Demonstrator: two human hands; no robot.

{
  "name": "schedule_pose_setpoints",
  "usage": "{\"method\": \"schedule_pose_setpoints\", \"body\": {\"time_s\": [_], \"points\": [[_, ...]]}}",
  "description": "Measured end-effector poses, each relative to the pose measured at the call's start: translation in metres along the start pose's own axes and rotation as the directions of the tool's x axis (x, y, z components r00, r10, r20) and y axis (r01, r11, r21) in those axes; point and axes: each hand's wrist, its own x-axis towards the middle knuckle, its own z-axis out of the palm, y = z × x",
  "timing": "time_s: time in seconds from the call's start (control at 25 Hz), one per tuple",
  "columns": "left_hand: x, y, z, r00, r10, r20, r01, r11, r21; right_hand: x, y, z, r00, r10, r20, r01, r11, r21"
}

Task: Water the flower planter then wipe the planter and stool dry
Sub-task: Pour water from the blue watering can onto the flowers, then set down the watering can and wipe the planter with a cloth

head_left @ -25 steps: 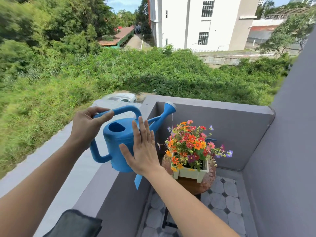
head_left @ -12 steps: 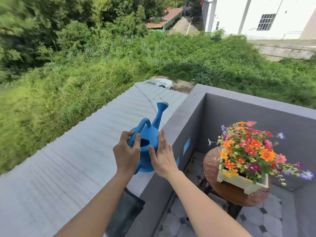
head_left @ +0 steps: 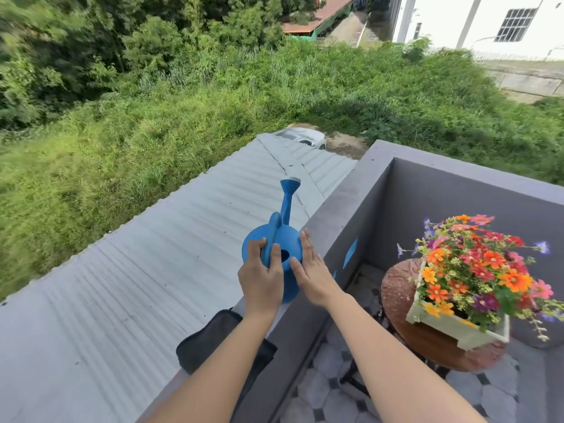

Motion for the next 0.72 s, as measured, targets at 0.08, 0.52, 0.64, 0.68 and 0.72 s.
{"method": "schedule_pose_setpoints", "body": {"time_s": [0.08,0.52,0.64,0.68,0.72], "points": [[-0.001,0.001,0.001,1.000,0.009,0.026,-0.009,1.000,0.010,0.000,0.001,-0.002,1.000,-0.001,-0.002,0.001,1.000,-0.006],[0.000,-0.018,-0.022,0.985,-0.034,0.168,0.060,0.986,-0.154,-0.014,0.004,0.008,0.996,0.032,-0.080,-0.026,0.997,0.073],[-0.003,-0.037,-0.030,0.989,-0.061,0.137,0.080,0.988,-0.133,-0.028,0.007,0.028,0.984,0.124,-0.129,-0.098,0.976,0.193],[-0.006,-0.046,-0.034,0.988,-0.074,0.132,0.087,0.992,-0.095,-0.034,0.008,0.037,0.975,0.167,-0.144,-0.131,0.964,0.230],[-0.008,-0.057,-0.039,0.985,-0.094,0.142,0.101,0.994,-0.037,-0.041,0.009,0.048,0.965,0.216,-0.147,-0.174,0.952,0.253]]}}
